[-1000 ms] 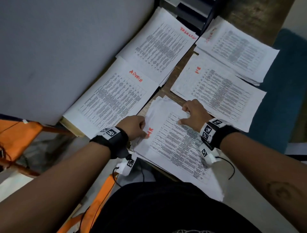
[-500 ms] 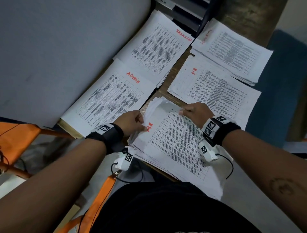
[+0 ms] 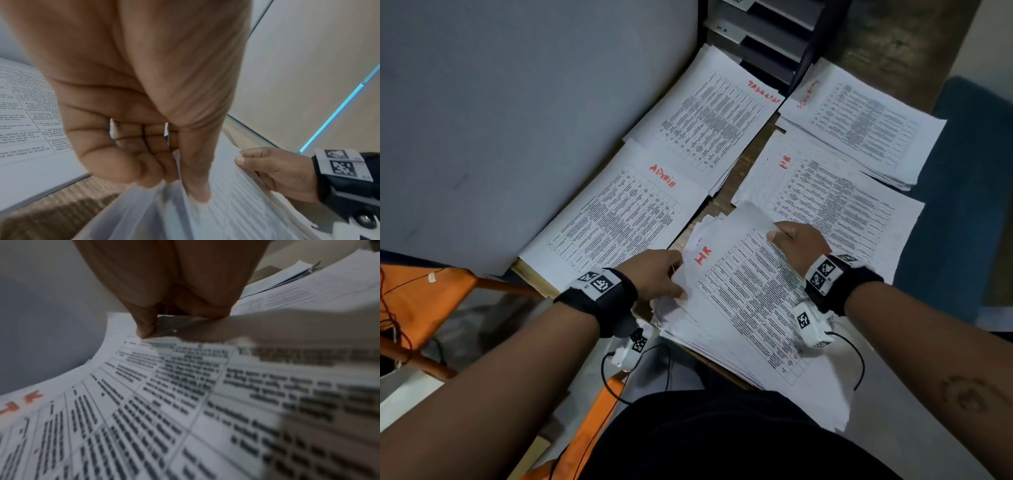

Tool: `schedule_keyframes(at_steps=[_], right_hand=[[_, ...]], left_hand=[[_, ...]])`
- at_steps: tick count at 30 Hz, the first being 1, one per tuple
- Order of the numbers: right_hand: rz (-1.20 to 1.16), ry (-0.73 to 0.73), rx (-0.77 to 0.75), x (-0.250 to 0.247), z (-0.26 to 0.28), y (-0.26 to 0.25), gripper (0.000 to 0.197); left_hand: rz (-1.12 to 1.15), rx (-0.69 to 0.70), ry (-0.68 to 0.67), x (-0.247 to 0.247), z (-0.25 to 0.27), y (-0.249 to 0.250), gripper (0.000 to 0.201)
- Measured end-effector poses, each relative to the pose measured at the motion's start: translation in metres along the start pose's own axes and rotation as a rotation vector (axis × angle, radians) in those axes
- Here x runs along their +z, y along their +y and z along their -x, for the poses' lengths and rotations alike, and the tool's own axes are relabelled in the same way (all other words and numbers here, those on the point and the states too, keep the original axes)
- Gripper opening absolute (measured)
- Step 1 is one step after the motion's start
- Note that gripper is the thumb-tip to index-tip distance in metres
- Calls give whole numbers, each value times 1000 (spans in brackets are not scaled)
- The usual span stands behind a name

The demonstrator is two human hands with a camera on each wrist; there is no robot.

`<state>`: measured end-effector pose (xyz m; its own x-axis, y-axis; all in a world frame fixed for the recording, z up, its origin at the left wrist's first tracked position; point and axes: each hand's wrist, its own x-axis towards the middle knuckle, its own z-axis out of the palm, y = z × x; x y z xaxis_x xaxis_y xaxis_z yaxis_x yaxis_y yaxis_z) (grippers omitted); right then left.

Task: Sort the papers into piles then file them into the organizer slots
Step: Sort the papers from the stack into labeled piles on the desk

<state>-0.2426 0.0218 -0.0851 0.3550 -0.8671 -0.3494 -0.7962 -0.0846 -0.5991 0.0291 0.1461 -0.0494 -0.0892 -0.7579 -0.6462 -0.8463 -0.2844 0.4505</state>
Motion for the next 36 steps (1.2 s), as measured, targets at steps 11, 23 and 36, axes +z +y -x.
schedule_keyframes(at_steps=[11, 23, 36], right_hand=[[-135, -100, 76, -17, -3, 4, 28], [-336, -258, 81, -27, 10, 12, 22], [-1064, -310, 360, -29, 14, 35, 48]], left_hand=[[674, 34, 387, -22, -4, -8, 11], [1257, -111, 712, -54, -40, -7, 25], [1106, -290, 848, -76, -83, 13, 31]])
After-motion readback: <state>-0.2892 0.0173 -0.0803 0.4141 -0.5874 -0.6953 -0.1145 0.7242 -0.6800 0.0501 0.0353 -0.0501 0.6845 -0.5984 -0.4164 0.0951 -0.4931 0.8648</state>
